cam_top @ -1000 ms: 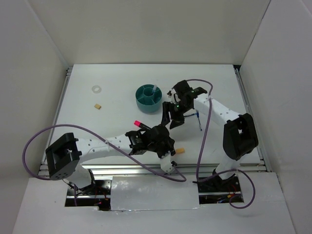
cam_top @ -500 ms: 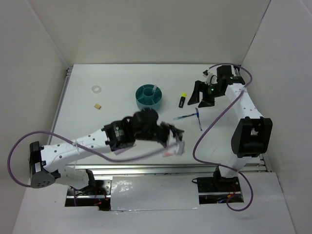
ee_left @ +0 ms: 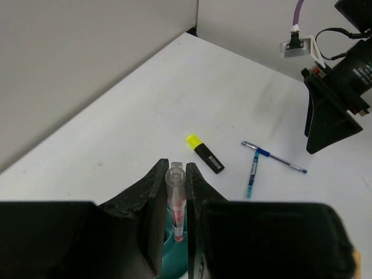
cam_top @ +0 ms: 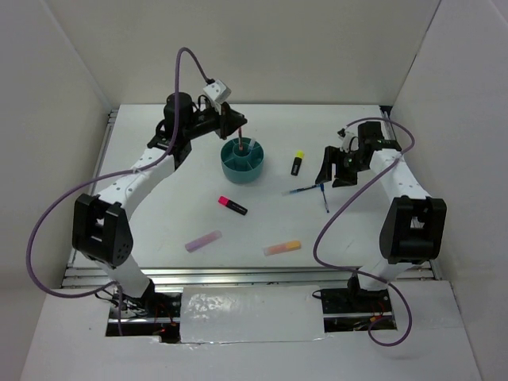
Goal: Sort the stationery into containers
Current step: Place the stationery into the container
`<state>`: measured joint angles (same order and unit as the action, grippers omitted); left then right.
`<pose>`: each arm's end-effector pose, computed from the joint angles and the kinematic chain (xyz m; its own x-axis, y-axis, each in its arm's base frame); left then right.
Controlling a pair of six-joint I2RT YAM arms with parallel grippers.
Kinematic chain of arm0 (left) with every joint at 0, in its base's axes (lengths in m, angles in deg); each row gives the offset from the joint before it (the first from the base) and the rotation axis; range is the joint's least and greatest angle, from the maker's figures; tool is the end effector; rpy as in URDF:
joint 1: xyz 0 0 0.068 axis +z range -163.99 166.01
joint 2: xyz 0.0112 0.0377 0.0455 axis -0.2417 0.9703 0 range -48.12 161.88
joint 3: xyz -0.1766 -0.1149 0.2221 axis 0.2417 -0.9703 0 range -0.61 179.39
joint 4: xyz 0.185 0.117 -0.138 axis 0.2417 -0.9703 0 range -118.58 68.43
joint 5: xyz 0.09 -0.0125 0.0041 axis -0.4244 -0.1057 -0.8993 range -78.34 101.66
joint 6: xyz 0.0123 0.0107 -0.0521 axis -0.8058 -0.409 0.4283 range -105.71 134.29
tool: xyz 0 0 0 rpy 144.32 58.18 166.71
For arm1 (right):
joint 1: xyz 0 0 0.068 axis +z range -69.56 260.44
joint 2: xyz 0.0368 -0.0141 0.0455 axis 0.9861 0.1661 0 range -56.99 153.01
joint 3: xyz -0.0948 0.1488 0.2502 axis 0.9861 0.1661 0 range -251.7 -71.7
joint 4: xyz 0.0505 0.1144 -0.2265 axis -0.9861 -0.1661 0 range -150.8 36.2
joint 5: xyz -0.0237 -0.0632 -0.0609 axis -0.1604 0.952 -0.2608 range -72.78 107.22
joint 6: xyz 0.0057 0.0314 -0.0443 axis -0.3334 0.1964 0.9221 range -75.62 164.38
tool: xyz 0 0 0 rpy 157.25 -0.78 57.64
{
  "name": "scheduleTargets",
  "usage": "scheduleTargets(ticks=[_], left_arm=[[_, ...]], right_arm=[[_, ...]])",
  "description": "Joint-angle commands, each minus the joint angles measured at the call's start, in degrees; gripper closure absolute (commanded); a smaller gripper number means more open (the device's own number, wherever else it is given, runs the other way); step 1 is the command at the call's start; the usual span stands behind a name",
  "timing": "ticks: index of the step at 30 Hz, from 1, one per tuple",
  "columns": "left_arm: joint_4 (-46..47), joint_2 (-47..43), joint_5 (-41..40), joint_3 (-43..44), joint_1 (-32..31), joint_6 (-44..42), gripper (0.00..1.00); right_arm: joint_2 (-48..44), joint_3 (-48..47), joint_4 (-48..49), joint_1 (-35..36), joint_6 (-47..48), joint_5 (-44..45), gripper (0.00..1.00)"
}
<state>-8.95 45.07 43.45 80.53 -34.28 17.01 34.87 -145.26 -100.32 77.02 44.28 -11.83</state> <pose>0.3601 -0.1537 0.4206 -0.0281 -0.0328 -0.9991 0.7884 0.6137 -0.0423 0.3240 -0.0014 0.2968 -0.9036 0.0555 -0.4247 -0.1526 0.8848 0.4402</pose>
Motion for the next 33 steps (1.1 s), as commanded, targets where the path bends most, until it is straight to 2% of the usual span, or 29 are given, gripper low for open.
scheduleTargets(ticks=[1,5,15,25,27,30,32,33], left_arm=[[9.4,3.1,5.7,2.8,1.0,7.1,1.00],[13.7,6.0,4.5,1.7,2.3,6.9,1.00],[12.6,10.8,2.2,3.2,1.8,2.1,1.00],[11.0,14.9,-1.3,4.5,1.3,-0.5,0.97],[10.5,15.6,-1.3,5.0,1.5,-0.6,0.94],[10.1,15.7,-1.3,5.1,1.6,-0.6,0.71],[10.2,15.4,-1.6,4.7,1.6,0.1,0.47],[10.1,14.9,-1.6,4.8,1.6,0.3,0.42]], right_arm=[[-2.3,1.4,4.2,-0.4,0.4,1.9,0.26],[-2.6,2.4,5.4,-0.7,0.3,4.1,0.27],[0.1,2.3,6.9,-0.4,0.2,9.8,0.35],[9.9,-6.2,5.8,2.3,-1.4,15.5,0.40],[11.8,-8.0,5.5,2.7,-1.5,16.6,0.39],[14.3,-10.2,5.0,3.1,-1.7,17.9,0.39],[16.2,-11.4,4.4,5.4,-1.7,19.0,0.39],[16.9,-12.9,3.6,6.1,-1.6,20.6,0.40]])
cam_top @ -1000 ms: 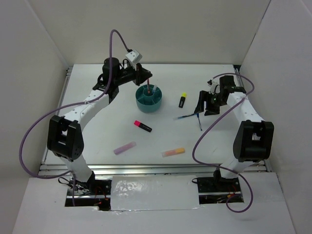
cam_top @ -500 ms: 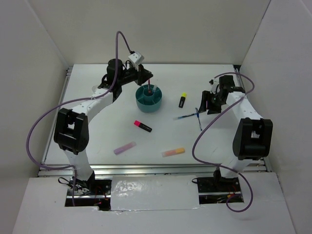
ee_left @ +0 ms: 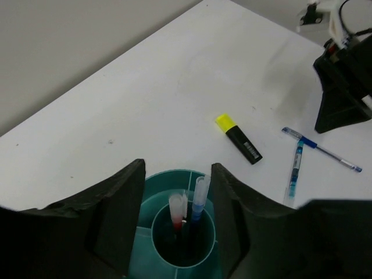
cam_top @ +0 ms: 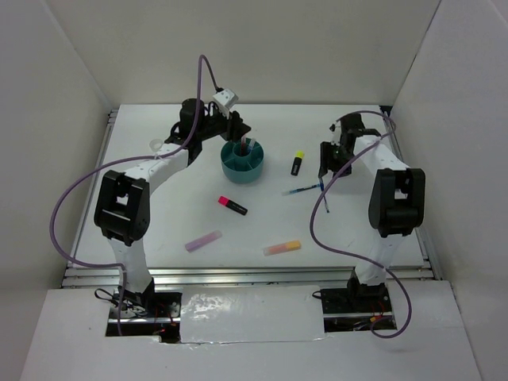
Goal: Sort the stationery into containers
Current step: Place the stationery into the container, then grab a piece of stationery with the right arm
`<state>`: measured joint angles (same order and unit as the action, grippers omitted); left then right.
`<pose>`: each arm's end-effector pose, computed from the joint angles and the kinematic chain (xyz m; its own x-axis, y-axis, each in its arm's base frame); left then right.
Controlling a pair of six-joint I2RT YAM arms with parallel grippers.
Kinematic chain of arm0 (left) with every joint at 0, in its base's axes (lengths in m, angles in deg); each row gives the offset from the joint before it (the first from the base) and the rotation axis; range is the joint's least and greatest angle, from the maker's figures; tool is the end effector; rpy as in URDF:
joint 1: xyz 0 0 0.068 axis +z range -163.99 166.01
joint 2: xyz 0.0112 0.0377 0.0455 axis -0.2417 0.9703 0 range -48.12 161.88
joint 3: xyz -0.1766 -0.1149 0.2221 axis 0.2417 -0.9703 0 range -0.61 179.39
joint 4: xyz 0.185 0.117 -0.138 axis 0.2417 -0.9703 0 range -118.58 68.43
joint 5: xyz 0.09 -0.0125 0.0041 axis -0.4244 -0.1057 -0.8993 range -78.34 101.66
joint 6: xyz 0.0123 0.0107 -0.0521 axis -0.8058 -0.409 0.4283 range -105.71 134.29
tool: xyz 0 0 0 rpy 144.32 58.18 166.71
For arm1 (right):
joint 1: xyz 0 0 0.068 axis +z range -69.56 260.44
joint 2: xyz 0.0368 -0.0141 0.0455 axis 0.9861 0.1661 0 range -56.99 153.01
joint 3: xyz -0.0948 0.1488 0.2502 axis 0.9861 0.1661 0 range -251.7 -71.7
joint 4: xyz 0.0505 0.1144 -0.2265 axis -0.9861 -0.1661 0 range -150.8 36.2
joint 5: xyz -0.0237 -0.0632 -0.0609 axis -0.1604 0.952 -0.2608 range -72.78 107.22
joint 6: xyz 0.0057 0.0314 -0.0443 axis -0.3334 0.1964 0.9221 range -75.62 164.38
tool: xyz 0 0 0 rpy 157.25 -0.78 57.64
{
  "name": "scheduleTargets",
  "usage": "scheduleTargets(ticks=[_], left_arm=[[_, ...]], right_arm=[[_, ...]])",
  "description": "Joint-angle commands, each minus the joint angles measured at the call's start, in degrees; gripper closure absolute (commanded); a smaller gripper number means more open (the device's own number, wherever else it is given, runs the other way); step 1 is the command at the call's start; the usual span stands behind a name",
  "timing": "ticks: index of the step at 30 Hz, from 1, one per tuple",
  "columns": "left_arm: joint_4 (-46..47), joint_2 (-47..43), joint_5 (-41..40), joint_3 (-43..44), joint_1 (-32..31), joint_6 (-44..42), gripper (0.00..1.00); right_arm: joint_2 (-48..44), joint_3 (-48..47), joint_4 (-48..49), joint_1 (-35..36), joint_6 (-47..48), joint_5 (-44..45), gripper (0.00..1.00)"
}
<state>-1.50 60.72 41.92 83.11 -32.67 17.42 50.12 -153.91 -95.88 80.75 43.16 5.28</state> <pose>0.4358 -0.1668 0.3381 -0.1243 -0.0079 -0.9922 0.7465 0.6580 -0.0988 0.3956 0.0098 0.2501 -0.9220 0.0158 -0.3870 -0.0666 0.9778 0.1988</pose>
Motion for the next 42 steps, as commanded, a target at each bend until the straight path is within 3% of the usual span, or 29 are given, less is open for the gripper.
scheduleTargets(ticks=[1,9,24,27,33,41,42], left_arm=[[2.1,-1.0,0.2,2.1,-0.1,0.1,0.38],[0.4,-7.1,0.8,0.6,-1.2,-2.4,0.32],[-2.1,-17.0,3.5,-6.0,4.4,-0.1,0.31],[-2.4,-19.1,3.8,-7.6,5.6,0.0,0.31],[-2.6,-22.4,4.4,-9.8,7.3,0.0,0.30],[-2.8,-24.5,4.9,-11.0,8.3,0.0,0.30],[-2.8,-24.5,5.0,-11.0,8.3,-0.1,0.30]], right_arm=[[2.4,-4.9,-1.2,3.2,-0.3,4.3,0.41],[9.5,-11.8,-3.9,5.0,-0.5,9.7,0.46],[17.1,-16.0,-8.0,5.6,0.6,13.3,0.65],[18.9,-18.7,-10.6,5.2,0.6,12.6,0.71],[19.1,-22.7,-14.0,5.1,0.6,12.2,0.99],[14.7,-27.5,-18.2,5.6,5.0,12.6,1.00],[14.6,-27.6,-18.8,5.9,5.3,13.2,0.96]])
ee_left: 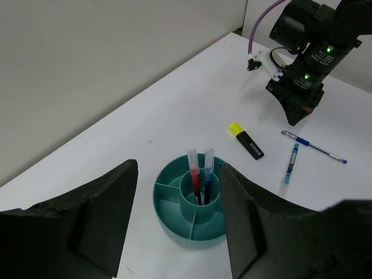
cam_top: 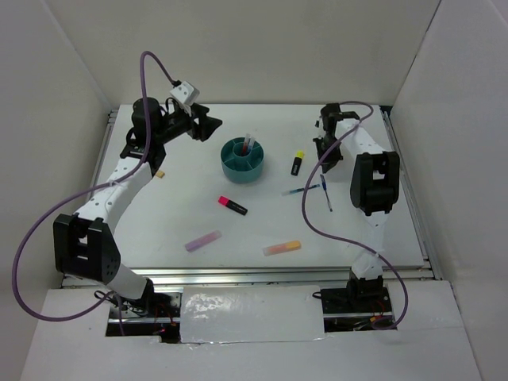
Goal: Sort the stationery into containers
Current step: Grab a piece of stationery with the right arm
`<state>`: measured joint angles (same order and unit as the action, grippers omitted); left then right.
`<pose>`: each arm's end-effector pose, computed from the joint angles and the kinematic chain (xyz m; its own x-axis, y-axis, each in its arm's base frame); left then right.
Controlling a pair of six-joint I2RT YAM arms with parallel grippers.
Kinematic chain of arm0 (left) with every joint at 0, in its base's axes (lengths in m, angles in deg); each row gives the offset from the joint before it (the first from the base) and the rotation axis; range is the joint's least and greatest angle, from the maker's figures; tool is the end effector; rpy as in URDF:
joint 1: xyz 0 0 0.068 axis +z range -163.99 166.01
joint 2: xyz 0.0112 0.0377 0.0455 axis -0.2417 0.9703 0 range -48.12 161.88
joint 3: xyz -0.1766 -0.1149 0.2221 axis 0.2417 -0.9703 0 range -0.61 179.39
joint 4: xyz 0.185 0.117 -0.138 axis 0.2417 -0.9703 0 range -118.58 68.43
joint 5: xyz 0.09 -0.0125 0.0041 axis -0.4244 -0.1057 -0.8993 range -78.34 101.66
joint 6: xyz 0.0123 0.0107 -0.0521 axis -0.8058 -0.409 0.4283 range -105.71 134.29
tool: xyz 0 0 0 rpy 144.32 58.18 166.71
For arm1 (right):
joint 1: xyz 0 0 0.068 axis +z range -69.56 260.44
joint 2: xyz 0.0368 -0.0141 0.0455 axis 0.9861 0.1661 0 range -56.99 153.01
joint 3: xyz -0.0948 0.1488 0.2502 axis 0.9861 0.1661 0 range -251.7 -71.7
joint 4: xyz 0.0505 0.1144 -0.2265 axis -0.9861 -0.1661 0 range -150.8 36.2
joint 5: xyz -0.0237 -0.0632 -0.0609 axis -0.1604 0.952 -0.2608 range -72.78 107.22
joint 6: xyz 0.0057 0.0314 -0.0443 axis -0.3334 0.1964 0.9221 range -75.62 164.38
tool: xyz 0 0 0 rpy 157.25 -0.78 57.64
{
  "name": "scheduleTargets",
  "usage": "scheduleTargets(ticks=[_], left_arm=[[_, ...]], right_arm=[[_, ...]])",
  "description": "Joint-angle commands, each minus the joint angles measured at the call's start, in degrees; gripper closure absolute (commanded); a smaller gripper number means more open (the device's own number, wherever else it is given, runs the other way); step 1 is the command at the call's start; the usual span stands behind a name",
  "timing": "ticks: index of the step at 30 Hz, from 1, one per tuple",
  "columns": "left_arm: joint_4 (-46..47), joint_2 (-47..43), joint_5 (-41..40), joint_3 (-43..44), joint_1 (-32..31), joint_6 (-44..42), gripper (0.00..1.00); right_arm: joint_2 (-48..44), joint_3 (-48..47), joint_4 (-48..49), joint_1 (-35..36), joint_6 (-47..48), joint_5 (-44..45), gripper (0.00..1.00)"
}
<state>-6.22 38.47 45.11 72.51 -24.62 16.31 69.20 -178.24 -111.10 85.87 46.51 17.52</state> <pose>0.3464 -0.0855 0.4167 0.0077 -0.0315 -0.9995 0.6961 0.7177 -0.0172 0.4672 0.0443 0.2217 -0.9656 -0.1291 -0.2255 -0.1294 0.9915 -0.0134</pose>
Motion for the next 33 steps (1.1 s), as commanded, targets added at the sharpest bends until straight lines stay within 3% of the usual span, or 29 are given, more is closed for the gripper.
scheduleTargets(ticks=[1,5,10,24,33], left_arm=[[1.9,-2.3,1.6,-0.7,0.3,1.1,0.30],[1.7,-2.7,1.4,-0.9,0.2,1.0,0.29],[1.3,-2.9,1.4,-1.1,0.3,0.4,0.23],[2.0,-2.6,1.8,-2.2,0.3,0.4,0.20],[1.3,-3.6,1.7,-3.5,-0.2,-0.1,0.20]], right_arm=[[-4.2,-3.2,-3.9,1.2,2.0,1.4,0.92],[-2.6,-0.7,-3.6,2.0,2.4,2.5,0.65],[1.5,-1.5,-4.5,2.0,2.9,2.2,0.58],[6.3,-3.9,-7.7,0.5,5.6,2.9,0.65],[9.6,-7.1,-11.7,0.5,7.1,1.0,0.84]])
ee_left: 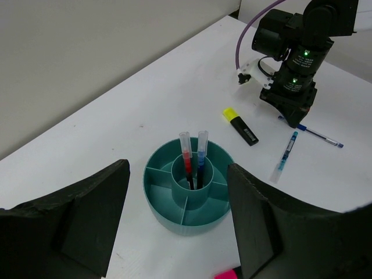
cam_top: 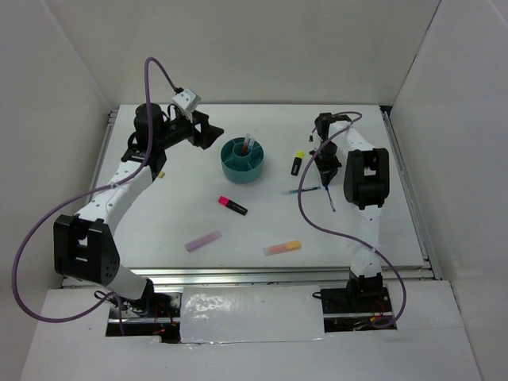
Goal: Sort the stationery into containers
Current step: Grab a piece of stationery with the right arm, then place the stationery into the container
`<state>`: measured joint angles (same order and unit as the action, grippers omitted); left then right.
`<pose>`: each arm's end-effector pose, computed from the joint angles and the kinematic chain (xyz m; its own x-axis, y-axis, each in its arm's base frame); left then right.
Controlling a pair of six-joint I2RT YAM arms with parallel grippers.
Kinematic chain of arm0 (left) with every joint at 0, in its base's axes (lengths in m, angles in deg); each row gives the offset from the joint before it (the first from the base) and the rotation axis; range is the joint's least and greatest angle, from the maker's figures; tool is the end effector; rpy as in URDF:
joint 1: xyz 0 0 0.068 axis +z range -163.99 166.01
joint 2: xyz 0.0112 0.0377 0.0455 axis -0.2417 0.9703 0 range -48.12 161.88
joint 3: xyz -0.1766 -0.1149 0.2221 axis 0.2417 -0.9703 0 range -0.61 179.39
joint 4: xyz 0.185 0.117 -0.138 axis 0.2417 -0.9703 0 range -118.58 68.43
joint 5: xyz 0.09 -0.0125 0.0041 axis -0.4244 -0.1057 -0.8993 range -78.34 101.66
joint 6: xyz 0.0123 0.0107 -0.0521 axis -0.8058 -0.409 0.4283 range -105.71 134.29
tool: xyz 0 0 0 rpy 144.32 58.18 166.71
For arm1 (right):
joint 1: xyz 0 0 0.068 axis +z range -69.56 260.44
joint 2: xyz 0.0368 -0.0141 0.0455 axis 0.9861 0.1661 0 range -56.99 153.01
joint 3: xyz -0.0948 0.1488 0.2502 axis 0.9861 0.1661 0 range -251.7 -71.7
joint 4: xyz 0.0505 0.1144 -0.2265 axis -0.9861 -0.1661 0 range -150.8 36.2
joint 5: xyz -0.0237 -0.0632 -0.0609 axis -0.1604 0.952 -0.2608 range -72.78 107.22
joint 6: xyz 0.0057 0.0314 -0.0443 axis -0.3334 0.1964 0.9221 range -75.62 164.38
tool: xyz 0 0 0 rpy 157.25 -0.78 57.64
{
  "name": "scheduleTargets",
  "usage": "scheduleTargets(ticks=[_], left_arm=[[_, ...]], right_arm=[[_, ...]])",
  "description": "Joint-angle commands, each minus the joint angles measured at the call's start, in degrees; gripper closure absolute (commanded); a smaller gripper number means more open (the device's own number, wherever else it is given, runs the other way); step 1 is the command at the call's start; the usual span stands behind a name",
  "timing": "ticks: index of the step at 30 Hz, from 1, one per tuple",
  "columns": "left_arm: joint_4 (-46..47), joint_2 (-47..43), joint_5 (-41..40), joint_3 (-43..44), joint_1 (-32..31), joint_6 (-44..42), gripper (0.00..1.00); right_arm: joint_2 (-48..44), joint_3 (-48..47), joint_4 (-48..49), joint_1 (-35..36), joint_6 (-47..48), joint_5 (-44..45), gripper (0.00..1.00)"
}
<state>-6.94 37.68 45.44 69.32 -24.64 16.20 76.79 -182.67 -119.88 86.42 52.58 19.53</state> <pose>0.3420 -0.0850 0.4003 -0.0445 -0.0199 -0.9988 0.6989 0.7138 -0.0454 0.4726 0.0481 0.1798 -0.9695 -0.2448 -0.0135 -0.2441 0.9688 -0.0426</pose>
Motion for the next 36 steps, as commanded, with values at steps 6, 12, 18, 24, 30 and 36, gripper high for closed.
scheduleTargets(ticks=[6,12,18,24,30,36], left_arm=[[1.3,-4.1,1.6,-1.2,-0.1,-0.2,0.20],[0.9,-5.2,1.4,-1.5,-0.1,-0.3,0.20],[0.6,-5.7,1.4,-1.2,-0.2,-0.2,0.20],[0.6,-5.9,1.3,-1.3,0.8,2.0,0.20],[0.7,-7.1,1.3,-1.9,2.1,3.5,0.20],[1.1,-8.2,1.1,-3.4,3.3,5.6,0.20]], right_arm=[[-0.2,-1.9,-3.3,0.1,0.8,-3.3,1.00],[-7.1,-1.7,-1.9,1.1,0.7,-5.6,1.00],[-15.2,-1.5,1.1,2.8,0.5,-8.1,1.00],[-26.8,3.0,11.9,4.7,1.0,-14.1,1.00],[-38.5,8.5,28.3,7.5,-1.6,-16.5,1.00],[-49.5,20.7,54.5,14.2,-5.6,-15.7,1.00]])
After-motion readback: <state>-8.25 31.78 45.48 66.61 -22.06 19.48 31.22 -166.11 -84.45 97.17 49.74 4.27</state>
